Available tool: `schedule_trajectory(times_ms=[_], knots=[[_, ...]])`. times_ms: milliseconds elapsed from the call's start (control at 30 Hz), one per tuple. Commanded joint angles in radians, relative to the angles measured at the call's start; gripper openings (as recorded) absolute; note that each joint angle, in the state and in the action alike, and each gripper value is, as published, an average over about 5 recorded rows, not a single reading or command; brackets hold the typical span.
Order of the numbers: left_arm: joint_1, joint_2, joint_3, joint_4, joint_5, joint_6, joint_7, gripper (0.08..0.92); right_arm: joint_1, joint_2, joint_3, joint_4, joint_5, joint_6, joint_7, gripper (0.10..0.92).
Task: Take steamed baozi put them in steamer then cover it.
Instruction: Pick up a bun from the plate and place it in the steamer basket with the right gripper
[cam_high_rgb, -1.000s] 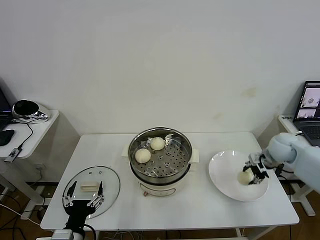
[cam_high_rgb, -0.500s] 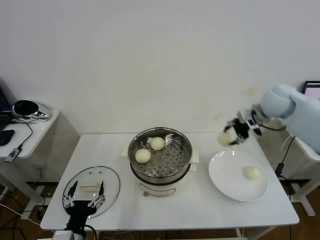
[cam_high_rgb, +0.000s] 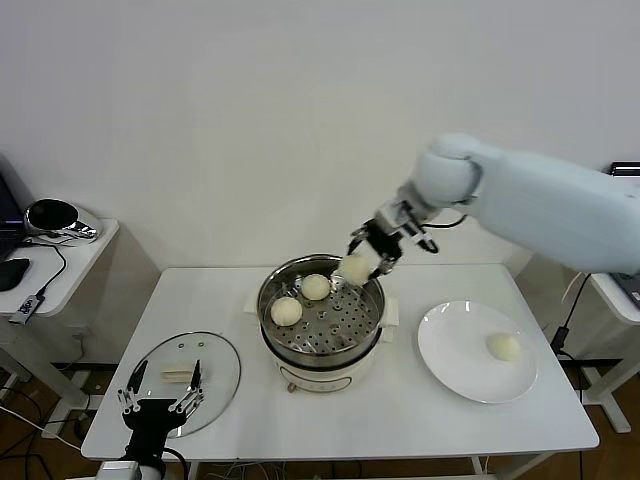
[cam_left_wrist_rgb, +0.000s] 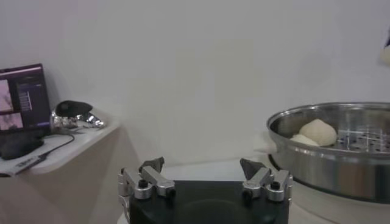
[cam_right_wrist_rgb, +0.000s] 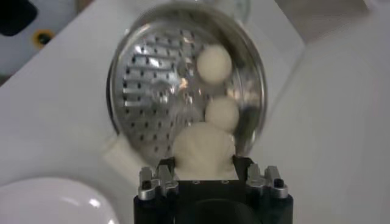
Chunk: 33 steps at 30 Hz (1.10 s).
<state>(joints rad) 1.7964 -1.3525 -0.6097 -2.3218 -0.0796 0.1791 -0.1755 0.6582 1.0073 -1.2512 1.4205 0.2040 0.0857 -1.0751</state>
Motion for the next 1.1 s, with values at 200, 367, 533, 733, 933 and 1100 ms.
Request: schedule_trajectory(times_ms=[200, 367, 533, 733, 933, 1100], knots=[[-0.009, -0.004, -0.005, -0.003, -0.002, 0.002, 0.001, 0.823, -0.054, 0.202, -0.097, -0.023, -0.135, 0.214, 0.008, 0.611], [-0.015, -0.009, -0.002, 0.000, -0.006, 0.002, 0.000, 0.823, -0.098, 0.208, -0.097, -0.033, -0.242, 0.256, 0.029, 0.611], [-0.019, -0.010, 0.001, 0.003, -0.006, 0.002, 0.000, 0.823, -0.129, 0.208, -0.092, -0.040, -0.297, 0.275, 0.034, 0.611], [-0.019, -0.011, 0.002, 0.005, -0.006, 0.002, 0.000, 0.823, -0.151, 0.199, -0.096, -0.028, -0.297, 0.273, 0.028, 0.611], [-0.020, -0.011, 0.001, 0.005, -0.008, 0.002, -0.001, 0.823, -0.152, 0.186, -0.094, -0.024, -0.291, 0.279, 0.039, 0.682], [-0.023, -0.007, 0.000, 0.004, -0.009, 0.003, 0.000, 0.823, -0.078, 0.139, -0.075, 0.004, -0.226, 0.247, 0.031, 0.802]])
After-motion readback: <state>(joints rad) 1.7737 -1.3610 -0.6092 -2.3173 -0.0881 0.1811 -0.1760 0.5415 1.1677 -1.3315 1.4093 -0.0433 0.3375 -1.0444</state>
